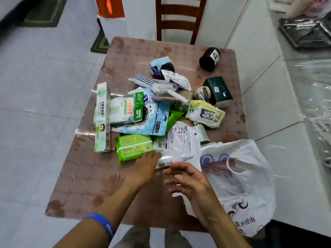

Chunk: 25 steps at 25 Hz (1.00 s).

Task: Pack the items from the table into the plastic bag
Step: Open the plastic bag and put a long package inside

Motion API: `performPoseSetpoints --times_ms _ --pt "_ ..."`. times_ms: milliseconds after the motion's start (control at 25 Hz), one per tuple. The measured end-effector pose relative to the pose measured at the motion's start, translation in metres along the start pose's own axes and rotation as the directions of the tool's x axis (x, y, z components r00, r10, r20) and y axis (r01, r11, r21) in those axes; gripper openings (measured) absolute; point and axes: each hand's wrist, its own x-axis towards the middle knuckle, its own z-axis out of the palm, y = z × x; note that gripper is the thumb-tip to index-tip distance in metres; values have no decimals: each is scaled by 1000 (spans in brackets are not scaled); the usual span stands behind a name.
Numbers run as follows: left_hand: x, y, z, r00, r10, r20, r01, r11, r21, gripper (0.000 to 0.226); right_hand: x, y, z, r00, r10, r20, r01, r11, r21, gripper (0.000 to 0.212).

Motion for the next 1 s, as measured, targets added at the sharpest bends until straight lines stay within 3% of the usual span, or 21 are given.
performPoseSetpoints --times_ms 80,160,280,480,560,600,640,680,720,760,800,880,960,1000 --pt "7 7 12 996 -90 19 89 993 79 69 -6 0 -6 1000 4 18 -5 999 37 32" --pt "11 9 20 995 -86 39 82 991 109 62 -15 2 -18 999 -10 34 9 999 42 31" --pt "1 9 -3 987 -45 154 70 984 -162 56 -19 0 -36 1000 -29 -5 29 999 35 32" --pt "-76 6 -108 992 -118 -42 104 961 -256 44 -12 -28 -49 992 -114 50 107 985 137 30" --pt "-106 13 -161 984 -147 -103 115 956 -270 41 -9 -44 -44 979 -199 -38 200 979 26 30" --pt "-114 19 -183 978 -152 -141 110 957 -270 42 -8 -50 -42 929 -353 -115 321 920 -225 37" --pt "-117 28 -202 972 -140 -190 85 959 -270 43 -5 -57 -41 824 -555 -115 411 724 -554 50" --pt "-117 42 -217 966 -112 -231 51 966 -255 44 -2 -63 -41 694 -719 39 429 369 -825 64" --pt "-112 62 -229 962 -62 -267 -2 972 -234 46 2 -67 -44 597 -762 251 396 9 -918 74" --pt "-105 82 -236 958 -2 -286 -61 975 -212 49 7 -73 -47 555 -732 395 353 -223 -909 78" --pt "-97 102 -238 956 44 -289 -109 971 -213 51 10 -78 -51 536 -728 427 310 -301 -902 79" --pt "-80 138 -230 970 104 -220 -175 927 -333 49 9 -92 -68 471 -823 316 192 -254 -948 72" --pt "-66 163 -210 978 197 -72 -205 830 -518 44 3 -108 -95 372 -872 318 66 -317 -946 57" --pt "-61 173 -200 965 264 -7 -207 741 -639 41 -1 -113 -111 357 -868 346 55 -350 -935 52"
